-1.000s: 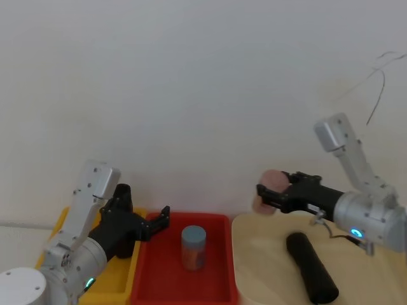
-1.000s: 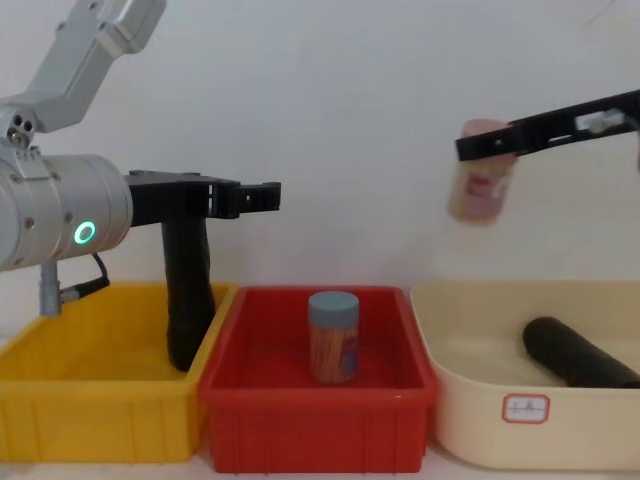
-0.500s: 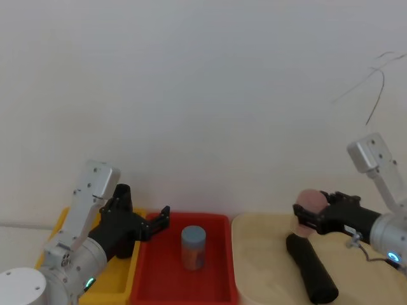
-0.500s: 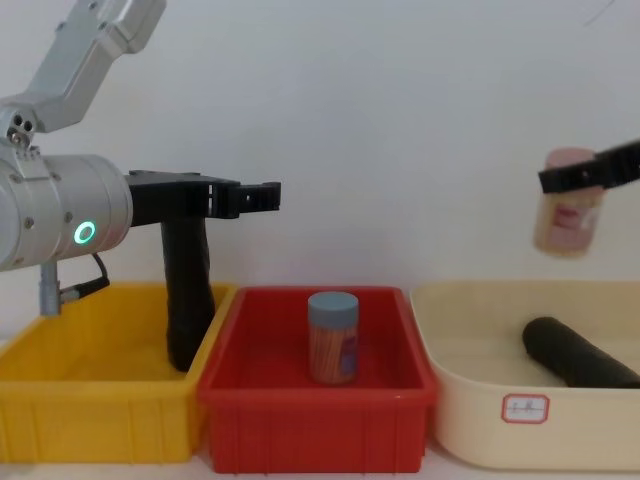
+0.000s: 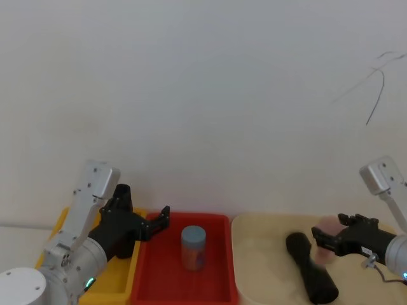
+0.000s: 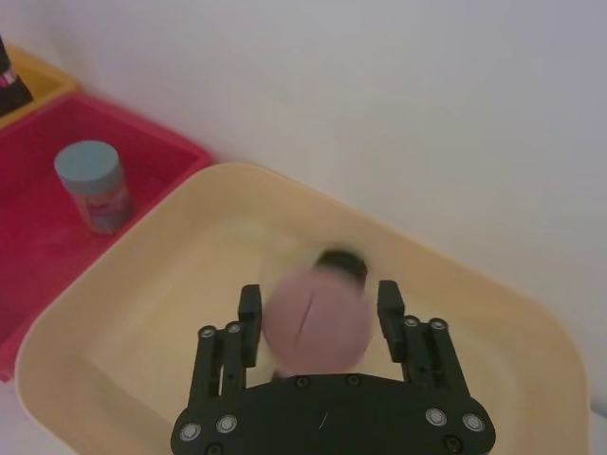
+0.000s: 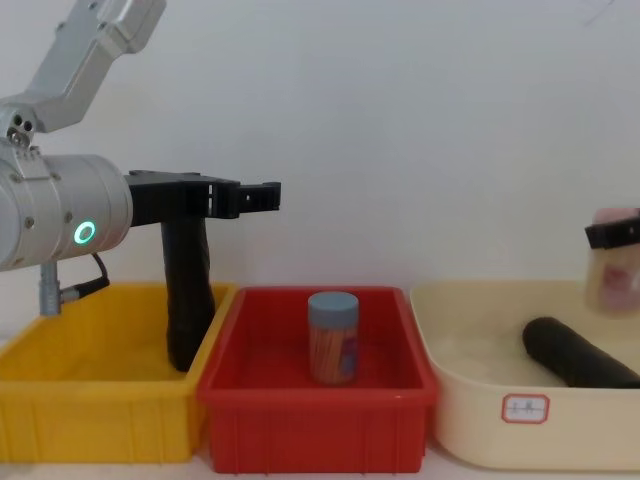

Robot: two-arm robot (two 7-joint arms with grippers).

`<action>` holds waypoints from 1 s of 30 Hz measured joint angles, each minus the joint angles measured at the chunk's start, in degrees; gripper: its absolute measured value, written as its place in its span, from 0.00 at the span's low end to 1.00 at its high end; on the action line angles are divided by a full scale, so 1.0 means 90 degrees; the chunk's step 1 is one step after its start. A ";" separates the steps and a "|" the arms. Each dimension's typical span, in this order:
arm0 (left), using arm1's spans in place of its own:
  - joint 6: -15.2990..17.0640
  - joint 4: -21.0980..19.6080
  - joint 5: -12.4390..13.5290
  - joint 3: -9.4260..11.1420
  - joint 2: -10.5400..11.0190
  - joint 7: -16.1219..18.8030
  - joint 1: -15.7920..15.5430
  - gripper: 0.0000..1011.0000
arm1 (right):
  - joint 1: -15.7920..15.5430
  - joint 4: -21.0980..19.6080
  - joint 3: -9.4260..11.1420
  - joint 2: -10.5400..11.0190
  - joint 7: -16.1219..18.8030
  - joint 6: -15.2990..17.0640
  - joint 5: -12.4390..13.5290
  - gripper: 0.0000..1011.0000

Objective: Pick up the garbage bag with the one hand and transfer it to the other hand.

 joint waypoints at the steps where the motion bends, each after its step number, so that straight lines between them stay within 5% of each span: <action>1: 0.0000 0.0000 0.0000 0.0000 0.0000 0.0000 0.0000 0.99 | -0.0016 0.0019 0.0007 0.0009 -0.0004 0.0002 -0.0005 0.72; 10: 0.0000 0.0000 0.0000 0.0000 0.0000 0.0000 0.0000 0.99 | -0.0080 0.0089 0.0031 0.0039 -0.0023 0.0014 -0.0028 0.99; 30: 0.0000 0.0044 -0.0081 0.0005 0.0007 -0.0279 -0.0045 0.99 | -0.0286 -0.0012 0.0235 -0.0094 -0.0279 -0.0269 -0.0069 0.99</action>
